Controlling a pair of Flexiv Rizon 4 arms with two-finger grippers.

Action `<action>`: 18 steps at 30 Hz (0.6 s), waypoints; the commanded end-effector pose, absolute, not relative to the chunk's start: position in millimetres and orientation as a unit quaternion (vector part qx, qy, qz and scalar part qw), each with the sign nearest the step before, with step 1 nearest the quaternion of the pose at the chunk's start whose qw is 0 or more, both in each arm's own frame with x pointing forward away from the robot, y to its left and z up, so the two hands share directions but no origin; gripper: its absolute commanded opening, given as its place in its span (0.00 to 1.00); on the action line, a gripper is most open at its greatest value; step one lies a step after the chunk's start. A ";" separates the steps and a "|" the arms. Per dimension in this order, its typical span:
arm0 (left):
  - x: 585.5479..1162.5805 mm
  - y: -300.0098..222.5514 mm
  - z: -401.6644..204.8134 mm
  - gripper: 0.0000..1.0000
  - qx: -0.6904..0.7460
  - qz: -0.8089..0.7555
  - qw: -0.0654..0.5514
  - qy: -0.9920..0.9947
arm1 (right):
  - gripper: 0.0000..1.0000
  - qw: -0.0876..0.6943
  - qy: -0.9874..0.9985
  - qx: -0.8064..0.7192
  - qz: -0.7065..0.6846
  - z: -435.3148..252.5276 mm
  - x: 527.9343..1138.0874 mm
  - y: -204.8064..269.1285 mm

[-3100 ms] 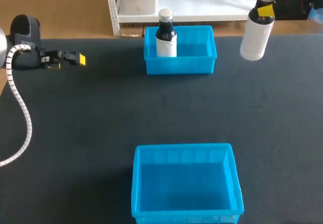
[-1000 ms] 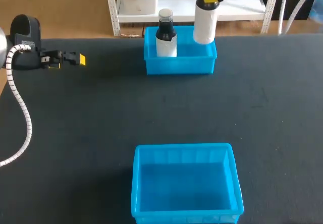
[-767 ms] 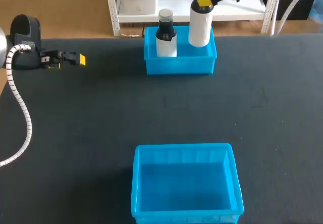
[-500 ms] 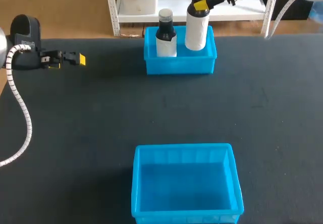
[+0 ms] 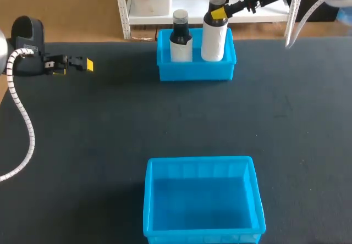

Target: Pick up the bottle, and place it in the far bin if it is heavy, or in the near bin if it is light.

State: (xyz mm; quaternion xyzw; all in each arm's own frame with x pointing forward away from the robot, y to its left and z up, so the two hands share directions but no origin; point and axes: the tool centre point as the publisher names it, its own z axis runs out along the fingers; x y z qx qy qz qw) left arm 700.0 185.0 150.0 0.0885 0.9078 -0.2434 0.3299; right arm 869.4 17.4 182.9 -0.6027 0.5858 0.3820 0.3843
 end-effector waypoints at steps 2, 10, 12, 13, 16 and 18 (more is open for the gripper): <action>700.0 185.0 150.0 1.00 0.088 -0.243 0.330 0.908 | 0.00 0.380 0.585 -0.605 0.384 179.9 868.5 18.0; 700.0 185.0 150.0 1.00 0.088 -0.243 0.330 0.908 | 0.00 0.373 0.590 -0.603 0.386 167.9 866.9 19.2; 700.0 185.0 150.0 1.00 0.088 -0.243 0.330 0.908 | 0.00 0.372 0.591 -0.603 0.386 165.9 867.8 19.6; 700.0 185.0 150.0 1.00 0.088 -0.243 0.330 0.908 | 0.00 0.372 0.591 -0.603 0.386 165.1 868.5 19.8; 700.0 185.0 150.0 1.00 0.088 -0.243 0.330 0.908 | 0.00 0.372 0.591 -0.603 0.385 162.6 870.5 20.6; 700.0 185.0 150.0 1.00 0.088 -0.243 0.330 0.908 | 0.00 0.371 0.592 -0.603 0.385 160.5 871.4 21.3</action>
